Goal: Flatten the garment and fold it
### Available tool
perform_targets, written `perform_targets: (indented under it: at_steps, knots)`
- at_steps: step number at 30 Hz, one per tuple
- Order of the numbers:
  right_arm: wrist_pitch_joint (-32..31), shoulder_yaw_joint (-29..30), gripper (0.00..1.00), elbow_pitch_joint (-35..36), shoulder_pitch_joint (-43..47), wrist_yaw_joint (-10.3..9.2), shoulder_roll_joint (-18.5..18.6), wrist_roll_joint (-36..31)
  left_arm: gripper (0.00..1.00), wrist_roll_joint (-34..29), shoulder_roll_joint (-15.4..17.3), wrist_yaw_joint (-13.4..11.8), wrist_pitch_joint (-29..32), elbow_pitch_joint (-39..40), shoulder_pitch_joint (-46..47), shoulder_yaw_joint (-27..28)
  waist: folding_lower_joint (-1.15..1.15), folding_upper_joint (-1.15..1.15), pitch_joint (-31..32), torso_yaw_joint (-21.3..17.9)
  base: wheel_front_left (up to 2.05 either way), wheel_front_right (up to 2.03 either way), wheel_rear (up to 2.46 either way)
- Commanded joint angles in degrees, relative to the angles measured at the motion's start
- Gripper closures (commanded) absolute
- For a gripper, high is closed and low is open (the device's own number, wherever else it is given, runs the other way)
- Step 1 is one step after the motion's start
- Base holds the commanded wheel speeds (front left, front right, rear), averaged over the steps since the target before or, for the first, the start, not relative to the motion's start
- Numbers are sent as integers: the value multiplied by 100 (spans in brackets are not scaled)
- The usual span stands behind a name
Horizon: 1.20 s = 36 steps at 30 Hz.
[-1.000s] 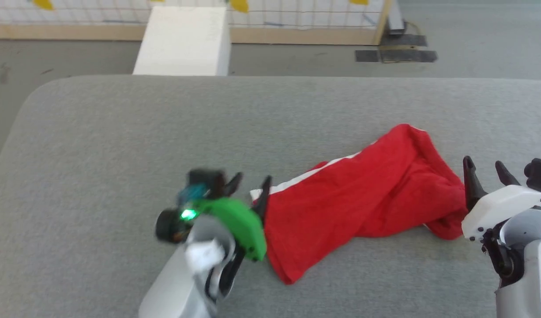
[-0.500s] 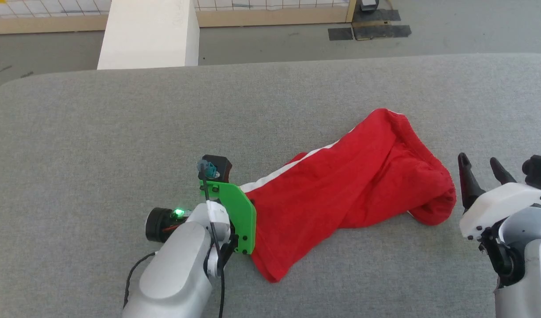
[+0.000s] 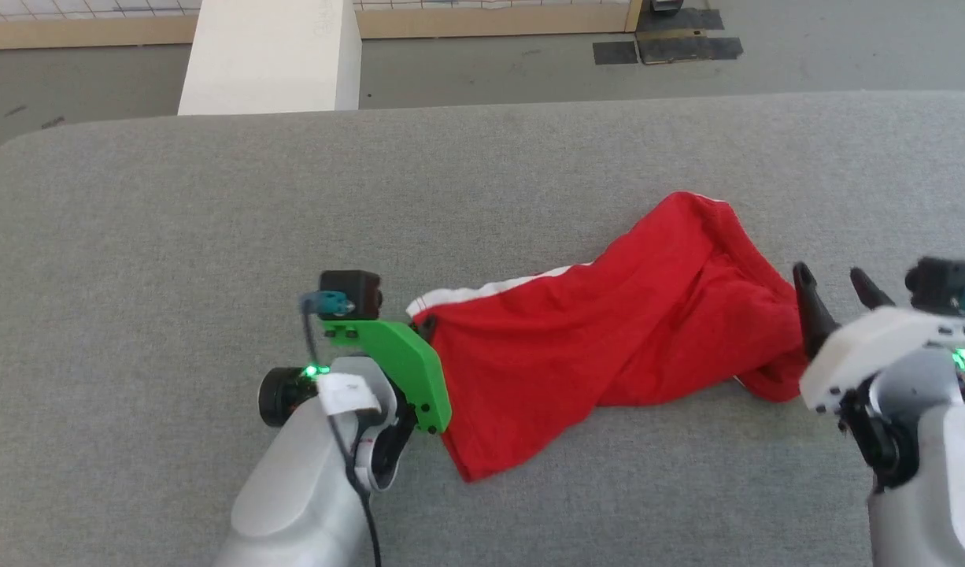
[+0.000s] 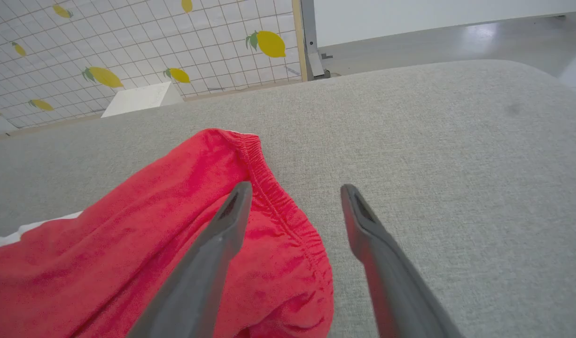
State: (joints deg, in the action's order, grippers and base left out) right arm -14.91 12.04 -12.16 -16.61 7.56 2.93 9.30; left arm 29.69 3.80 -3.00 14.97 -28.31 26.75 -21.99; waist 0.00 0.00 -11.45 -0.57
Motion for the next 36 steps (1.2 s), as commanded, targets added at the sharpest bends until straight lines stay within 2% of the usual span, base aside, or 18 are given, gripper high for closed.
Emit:
perform_targets:
  at_steps: [1,5,8,12,18,29,30,32,36]
  knots:
    - [-143,-103,0,-6,-267,-8,38,-124,100,137,-25,25,-172,185,-142,88,0,0,-29,8,0,0,0]
    - [-640,-348,0,-304,-830,-8,327,-353,100,350,-56,-16,-470,818,-384,131,0,0,-158,122,0,0,0]
    - [-1031,-599,0,-694,-1270,-8,626,-573,100,433,-71,-53,-495,1287,-536,-10,0,0,-312,279,0,0,0]
    - [-1299,-805,0,-1216,-1742,-8,848,-792,100,471,-79,-154,-471,1739,-662,-191,0,0,-504,454,0,0,0]
    - [-1301,-1084,0,-1886,-2228,-8,969,-957,100,477,-84,-248,-378,2019,-708,-421,0,0,-782,624,0,0,0]
    - [-814,-1298,0,-2651,-2735,-8,1004,-992,100,500,-87,-305,-369,2053,-659,-606,0,0,-990,705,0,0,0]
    - [-764,-1301,68,-2706,-2771,-8,1005,-980,100,507,-87,-304,-374,2045,-662,-615,0,0,-989,702,0,0,0]
    - [-674,-1314,100,-2798,-2827,-8,1010,-970,100,519,-87,-305,-385,2027,-669,-626,0,0,-976,689,0,0,0]
    - [-444,-1352,100,-2908,-2868,-8,977,-869,100,592,-87,-281,-453,1989,-709,-618,0,0,-852,632,0,0,0]
